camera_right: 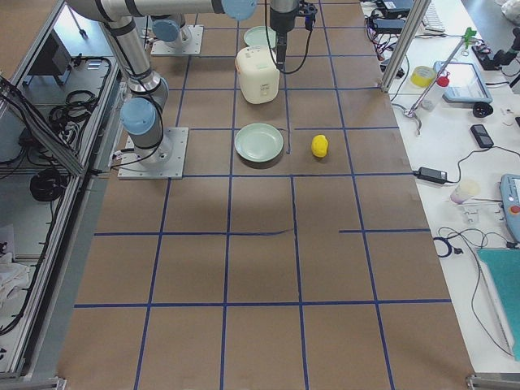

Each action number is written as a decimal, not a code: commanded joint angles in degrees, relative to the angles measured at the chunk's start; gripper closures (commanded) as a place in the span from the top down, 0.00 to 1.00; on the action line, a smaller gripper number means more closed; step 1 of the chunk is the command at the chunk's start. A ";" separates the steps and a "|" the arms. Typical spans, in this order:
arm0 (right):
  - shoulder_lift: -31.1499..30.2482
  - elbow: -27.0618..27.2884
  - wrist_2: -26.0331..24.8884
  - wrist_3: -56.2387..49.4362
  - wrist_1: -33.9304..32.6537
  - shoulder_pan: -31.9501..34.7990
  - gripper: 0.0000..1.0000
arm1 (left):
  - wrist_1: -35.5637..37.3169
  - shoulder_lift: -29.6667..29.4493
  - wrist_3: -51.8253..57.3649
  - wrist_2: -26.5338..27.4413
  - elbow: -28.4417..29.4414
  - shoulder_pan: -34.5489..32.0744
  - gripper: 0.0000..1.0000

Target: Press rice cooker button

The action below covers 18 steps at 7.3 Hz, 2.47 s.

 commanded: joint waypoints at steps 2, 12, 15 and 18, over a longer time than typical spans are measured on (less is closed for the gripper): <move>-0.23 0.39 0.35 0.09 0.20 0.09 1.00 | 0.00 0.00 0.00 0.00 0.00 0.00 1.00; 5.83 5.56 7.46 11.69 -2.60 16.26 0.00 | 0.00 0.00 0.00 0.00 0.00 0.00 1.00; 6.09 11.62 7.74 11.86 -9.53 16.88 0.00 | 0.00 0.00 0.00 0.00 0.00 0.00 1.00; 7.41 12.96 7.82 11.95 -14.30 17.76 0.00 | 0.00 -0.09 0.00 0.00 0.00 0.00 1.00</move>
